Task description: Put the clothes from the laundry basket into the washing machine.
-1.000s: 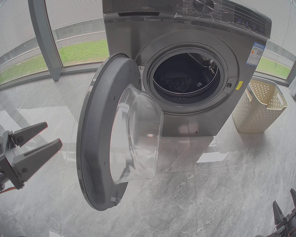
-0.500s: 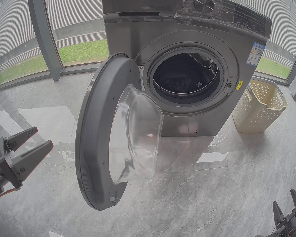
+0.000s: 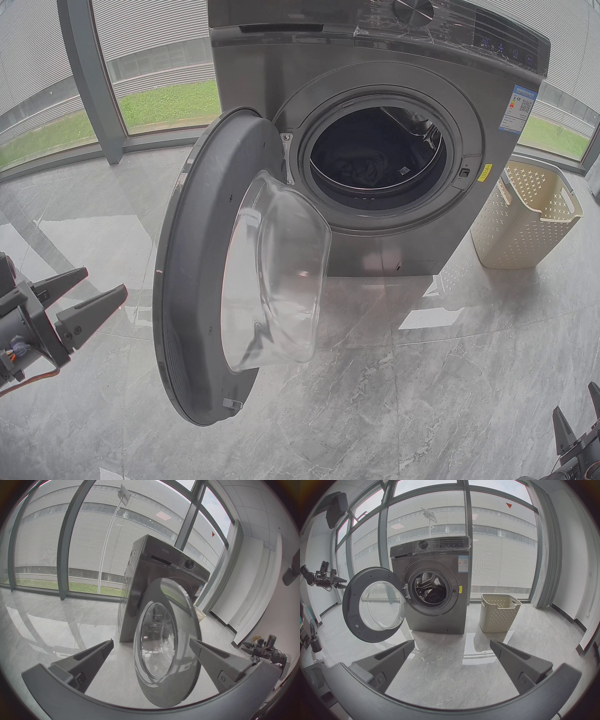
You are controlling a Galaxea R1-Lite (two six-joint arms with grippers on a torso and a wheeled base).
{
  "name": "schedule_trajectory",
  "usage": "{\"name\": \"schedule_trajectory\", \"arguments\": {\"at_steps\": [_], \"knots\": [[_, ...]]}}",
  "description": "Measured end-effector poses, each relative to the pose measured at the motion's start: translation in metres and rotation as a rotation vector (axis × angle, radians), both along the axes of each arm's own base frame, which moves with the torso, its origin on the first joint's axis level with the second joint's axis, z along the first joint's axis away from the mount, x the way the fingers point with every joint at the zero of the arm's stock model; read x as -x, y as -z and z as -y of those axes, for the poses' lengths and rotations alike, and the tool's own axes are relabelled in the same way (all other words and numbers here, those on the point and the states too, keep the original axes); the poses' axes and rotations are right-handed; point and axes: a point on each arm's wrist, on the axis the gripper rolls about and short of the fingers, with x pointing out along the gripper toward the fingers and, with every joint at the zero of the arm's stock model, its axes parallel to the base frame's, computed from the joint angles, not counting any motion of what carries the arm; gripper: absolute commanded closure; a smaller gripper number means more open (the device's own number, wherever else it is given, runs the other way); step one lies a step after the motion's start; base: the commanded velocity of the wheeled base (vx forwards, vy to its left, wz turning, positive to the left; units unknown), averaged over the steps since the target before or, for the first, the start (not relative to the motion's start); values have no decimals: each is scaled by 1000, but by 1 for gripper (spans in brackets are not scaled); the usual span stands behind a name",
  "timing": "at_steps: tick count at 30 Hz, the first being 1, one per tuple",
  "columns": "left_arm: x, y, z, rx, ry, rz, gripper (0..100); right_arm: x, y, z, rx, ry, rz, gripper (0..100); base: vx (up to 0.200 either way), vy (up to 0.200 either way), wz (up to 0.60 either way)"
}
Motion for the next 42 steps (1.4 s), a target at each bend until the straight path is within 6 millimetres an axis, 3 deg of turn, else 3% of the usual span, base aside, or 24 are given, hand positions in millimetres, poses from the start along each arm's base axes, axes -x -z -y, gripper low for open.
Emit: {"name": "schedule_trajectory", "arguments": {"at_steps": [7,20,42], "knots": [[-17,8,8,-20,35,-54,0,0,0,0,0,0,0,0,0,0,0],[-45,10,54,-28,253,-63,0,0,0,0,0,0,0,0,0,0,0],[-143,2,164,38,298,68,0,0,0,0,0,0,0,0,0,0,0]]}}
